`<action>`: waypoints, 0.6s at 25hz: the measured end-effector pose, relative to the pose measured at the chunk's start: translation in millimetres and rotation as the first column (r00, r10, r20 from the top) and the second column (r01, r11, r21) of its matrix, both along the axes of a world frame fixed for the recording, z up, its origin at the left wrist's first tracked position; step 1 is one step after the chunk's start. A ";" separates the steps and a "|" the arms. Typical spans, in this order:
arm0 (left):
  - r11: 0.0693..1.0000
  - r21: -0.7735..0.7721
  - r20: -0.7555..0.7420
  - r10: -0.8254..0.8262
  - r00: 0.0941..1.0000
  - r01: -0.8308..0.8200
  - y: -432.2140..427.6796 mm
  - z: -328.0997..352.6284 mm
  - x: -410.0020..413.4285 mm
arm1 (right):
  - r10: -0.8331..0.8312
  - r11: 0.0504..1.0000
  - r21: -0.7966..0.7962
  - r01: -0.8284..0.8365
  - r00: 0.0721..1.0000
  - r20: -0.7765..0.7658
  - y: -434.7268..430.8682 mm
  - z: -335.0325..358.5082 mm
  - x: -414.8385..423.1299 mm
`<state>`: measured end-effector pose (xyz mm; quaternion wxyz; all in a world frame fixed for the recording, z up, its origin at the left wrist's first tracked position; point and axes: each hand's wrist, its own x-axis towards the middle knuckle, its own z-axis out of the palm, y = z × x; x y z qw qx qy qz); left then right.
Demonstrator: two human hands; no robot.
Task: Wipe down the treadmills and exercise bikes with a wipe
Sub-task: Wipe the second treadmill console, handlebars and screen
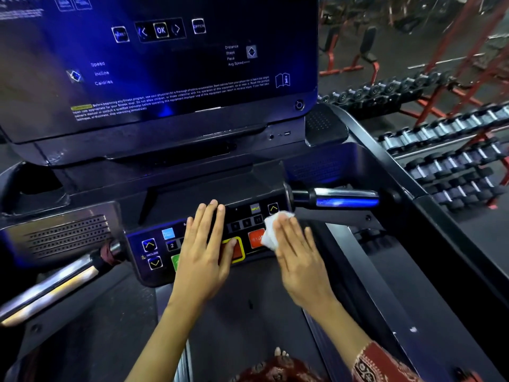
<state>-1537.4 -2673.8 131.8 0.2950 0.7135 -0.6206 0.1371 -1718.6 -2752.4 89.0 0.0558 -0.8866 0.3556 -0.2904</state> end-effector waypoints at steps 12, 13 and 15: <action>0.997 0.082 0.047 -0.006 0.999 0.002 34.9 -5.2 20.8 | 0.074 0.968 0.236 -0.090 0.994 0.077 41.7 7.9 22.8; 0.996 0.084 0.040 0.009 0.999 -0.012 44.4 -8.5 25.2 | 0.103 0.962 0.246 -0.121 0.991 0.082 50.8 10.6 33.4; 0.995 0.096 0.046 0.030 0.998 -0.035 61.3 -14.6 35.1 | 0.199 0.962 0.179 -0.205 0.979 0.053 65.8 15.5 56.6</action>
